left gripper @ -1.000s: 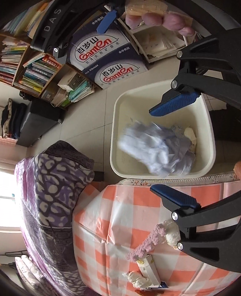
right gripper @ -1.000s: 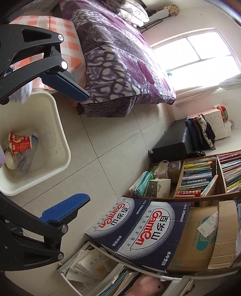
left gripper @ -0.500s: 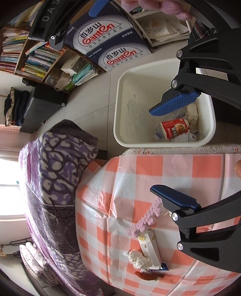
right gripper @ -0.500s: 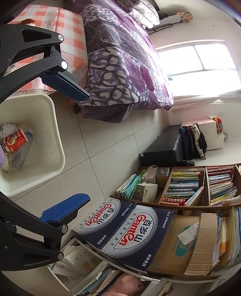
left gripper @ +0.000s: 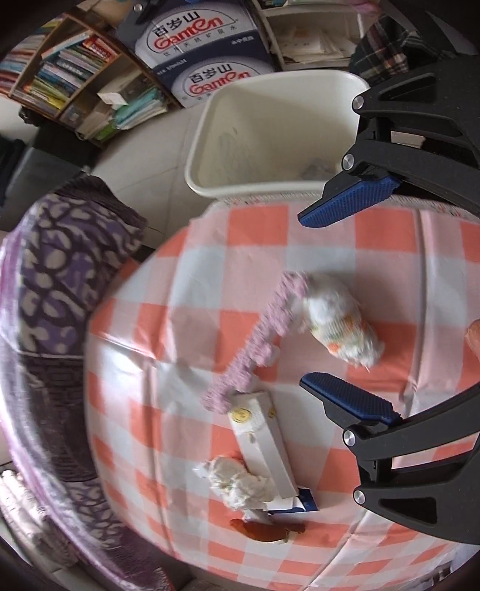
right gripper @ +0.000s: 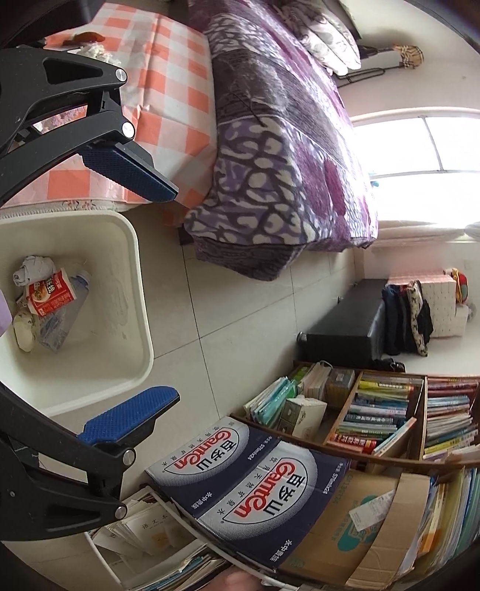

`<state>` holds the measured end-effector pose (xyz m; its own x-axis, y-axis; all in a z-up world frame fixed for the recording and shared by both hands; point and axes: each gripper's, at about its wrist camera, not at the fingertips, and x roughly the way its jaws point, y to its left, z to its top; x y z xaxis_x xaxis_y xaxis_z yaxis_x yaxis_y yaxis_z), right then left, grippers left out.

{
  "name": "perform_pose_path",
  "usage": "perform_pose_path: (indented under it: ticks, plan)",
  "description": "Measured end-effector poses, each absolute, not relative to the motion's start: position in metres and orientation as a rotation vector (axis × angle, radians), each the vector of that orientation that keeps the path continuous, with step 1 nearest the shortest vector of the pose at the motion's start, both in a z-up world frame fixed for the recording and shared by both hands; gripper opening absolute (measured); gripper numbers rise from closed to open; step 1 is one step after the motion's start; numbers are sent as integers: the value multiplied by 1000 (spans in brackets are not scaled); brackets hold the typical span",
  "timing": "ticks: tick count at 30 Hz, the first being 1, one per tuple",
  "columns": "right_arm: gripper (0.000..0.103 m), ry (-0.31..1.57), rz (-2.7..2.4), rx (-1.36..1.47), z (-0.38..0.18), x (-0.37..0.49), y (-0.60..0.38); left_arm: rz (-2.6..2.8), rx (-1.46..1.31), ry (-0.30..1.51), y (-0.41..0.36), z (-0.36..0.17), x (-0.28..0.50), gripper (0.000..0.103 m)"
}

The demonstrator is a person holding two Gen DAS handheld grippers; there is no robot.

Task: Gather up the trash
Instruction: 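Grasp the white tissue bundle with the left gripper and lift it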

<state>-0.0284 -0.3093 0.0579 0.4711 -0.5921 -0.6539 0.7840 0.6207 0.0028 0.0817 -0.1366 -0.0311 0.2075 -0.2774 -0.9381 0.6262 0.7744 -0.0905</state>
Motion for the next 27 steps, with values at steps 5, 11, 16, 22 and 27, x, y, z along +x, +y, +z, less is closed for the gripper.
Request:
perform_pose_path:
  ticks: [5,11,16,22,27]
  plan:
    - [96,686,-825,332,54,-17,-302,-627,334,1257,-118,-44,93,79]
    - [96,724,-806,351,46,-6,-300,-686,423,1253,-129,-62,79,79]
    - [96,750,-799,364,40,2,-298,-672,483,1224,-130,-71,74,65]
    - [96,815,-743,376,29,18,-288,-669,476,1240,-107,-70,83,49]
    - [96,892,-654,340,15,40,-268,-646,492,1275,-76,-72,85,49]
